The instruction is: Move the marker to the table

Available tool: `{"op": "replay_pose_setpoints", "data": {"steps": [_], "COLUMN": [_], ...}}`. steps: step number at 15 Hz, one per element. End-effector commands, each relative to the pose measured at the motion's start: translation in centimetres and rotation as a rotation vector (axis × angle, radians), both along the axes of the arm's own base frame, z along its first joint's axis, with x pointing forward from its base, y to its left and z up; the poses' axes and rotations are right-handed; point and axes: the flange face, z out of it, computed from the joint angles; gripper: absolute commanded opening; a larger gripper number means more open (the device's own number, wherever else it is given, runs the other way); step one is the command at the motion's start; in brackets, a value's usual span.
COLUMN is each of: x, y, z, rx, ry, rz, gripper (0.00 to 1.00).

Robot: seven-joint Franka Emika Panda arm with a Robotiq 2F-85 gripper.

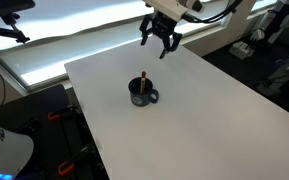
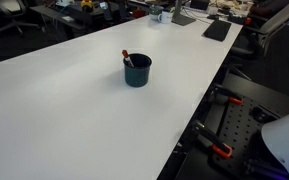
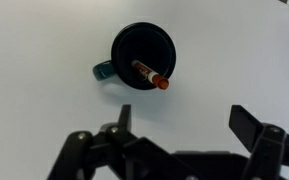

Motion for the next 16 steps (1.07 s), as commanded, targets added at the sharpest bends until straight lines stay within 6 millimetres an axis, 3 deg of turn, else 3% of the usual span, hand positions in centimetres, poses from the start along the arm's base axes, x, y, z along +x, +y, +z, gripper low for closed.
{"op": "replay_pose_setpoints", "data": {"steps": [1, 4, 7, 16], "x": [1.6, 1.7, 1.4, 0.8], "y": [1.5, 2.9, 2.8, 2.6], "z": [-1.1, -3.2, -4.8, -7.0], "rx": [0.017, 0.045, 0.064, 0.056], "ry": [0.050, 0.130, 0.180, 0.198], "rz": [0.063, 0.122, 0.136, 0.106], "gripper": [1.00, 1.00, 1.00, 1.00]}}
